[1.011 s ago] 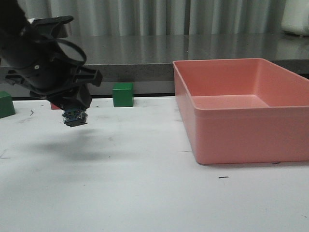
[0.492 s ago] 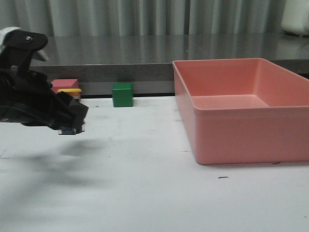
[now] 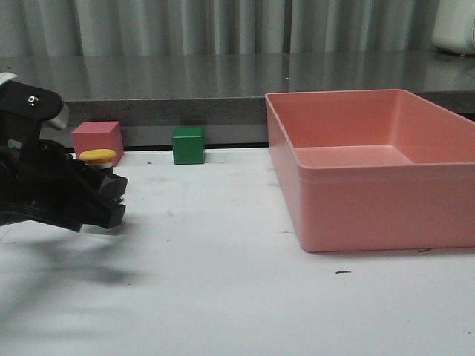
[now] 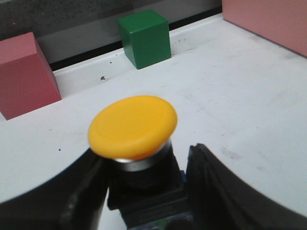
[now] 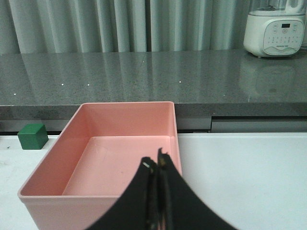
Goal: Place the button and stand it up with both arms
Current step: 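Rotate the left gripper to turn the button cap upward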
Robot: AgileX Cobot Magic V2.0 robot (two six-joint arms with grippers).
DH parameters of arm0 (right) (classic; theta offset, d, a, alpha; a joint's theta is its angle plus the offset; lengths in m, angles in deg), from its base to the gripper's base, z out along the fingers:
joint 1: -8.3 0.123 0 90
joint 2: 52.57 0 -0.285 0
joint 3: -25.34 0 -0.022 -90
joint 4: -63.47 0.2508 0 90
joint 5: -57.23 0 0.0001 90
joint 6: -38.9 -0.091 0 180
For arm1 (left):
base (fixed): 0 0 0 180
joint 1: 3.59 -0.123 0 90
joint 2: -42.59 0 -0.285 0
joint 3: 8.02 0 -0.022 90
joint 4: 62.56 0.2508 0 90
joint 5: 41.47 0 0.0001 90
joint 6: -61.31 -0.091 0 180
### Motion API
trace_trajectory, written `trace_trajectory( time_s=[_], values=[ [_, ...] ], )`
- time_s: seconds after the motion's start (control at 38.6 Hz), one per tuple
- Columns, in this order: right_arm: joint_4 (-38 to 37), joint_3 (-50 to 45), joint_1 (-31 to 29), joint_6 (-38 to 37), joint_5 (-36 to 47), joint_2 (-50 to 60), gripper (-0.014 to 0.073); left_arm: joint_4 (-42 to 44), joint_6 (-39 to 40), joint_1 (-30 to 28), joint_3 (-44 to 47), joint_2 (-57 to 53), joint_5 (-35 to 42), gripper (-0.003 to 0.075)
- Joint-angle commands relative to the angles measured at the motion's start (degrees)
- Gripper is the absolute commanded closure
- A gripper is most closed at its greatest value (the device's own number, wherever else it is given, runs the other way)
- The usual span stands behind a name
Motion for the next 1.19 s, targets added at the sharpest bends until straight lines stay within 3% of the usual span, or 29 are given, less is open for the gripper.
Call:
trace_trajectory(
  time_s=[0.0,0.44,0.62,0.91,1.17],
  values=[
    [-0.7,1.3,-0.3,0.6,4.9,-0.6,0.0664,-0.8,-0.2,0.1,-0.7,-1.8,7.5,0.0571],
    [-0.7,1.3,-0.3,0.6,4.9,-0.6,0.0664,-0.6,-0.2,0.1,-0.6,2.0,8.5,0.0540],
    [-0.7,1.3,-0.3,0.6,4.9,-0.6,0.0664,-0.6,-0.2,0.1,1.4,2.0,14.8,0.0535],
    [-0.7,1.3,-0.3,0.6,4.9,-0.6,0.0664,-0.6,-0.2,0.1,3.8,2.0,16.3,0.0328],
    [-0.7,1.3,-0.3,0.6,4.9,-0.6,0.0664,-0.6,-0.2,0.1,3.9,2.0,16.9,0.0195]
  ],
)
